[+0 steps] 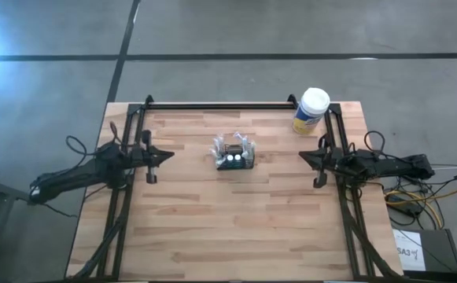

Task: Pick & Place toothbrushing station
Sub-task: Return to Home Position

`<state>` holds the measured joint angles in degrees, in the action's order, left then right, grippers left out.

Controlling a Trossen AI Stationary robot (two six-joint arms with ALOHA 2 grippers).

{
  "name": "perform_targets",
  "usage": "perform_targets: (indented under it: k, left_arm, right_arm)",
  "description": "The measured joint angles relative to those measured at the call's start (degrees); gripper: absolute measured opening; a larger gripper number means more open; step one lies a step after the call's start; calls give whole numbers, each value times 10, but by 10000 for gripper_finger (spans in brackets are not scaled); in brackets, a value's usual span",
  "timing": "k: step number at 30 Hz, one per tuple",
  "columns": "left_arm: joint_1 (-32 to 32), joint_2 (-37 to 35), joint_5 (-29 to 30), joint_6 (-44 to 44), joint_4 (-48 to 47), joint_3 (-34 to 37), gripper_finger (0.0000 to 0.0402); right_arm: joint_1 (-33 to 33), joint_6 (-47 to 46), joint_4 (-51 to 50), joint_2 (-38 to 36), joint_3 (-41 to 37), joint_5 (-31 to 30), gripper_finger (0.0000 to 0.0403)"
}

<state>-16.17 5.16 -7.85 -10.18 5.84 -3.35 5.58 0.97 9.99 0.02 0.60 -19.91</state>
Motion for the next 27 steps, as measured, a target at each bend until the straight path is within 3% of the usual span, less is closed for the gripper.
perform_targets:
  k: [11,17,27]
  left_arm:
    - [-7,-37,-20,13,-35,28,0]
    - [-7,-36,-114,22,-26,29,0]
    - [-9,-34,-90,25,-33,29,0]
  right_arm:
    - [0,-14,-36,0,-1,-14,8]
    - [0,-7,-52,0,-1,-29,8]
    - [0,-15,-51,0,-1,-33,8]
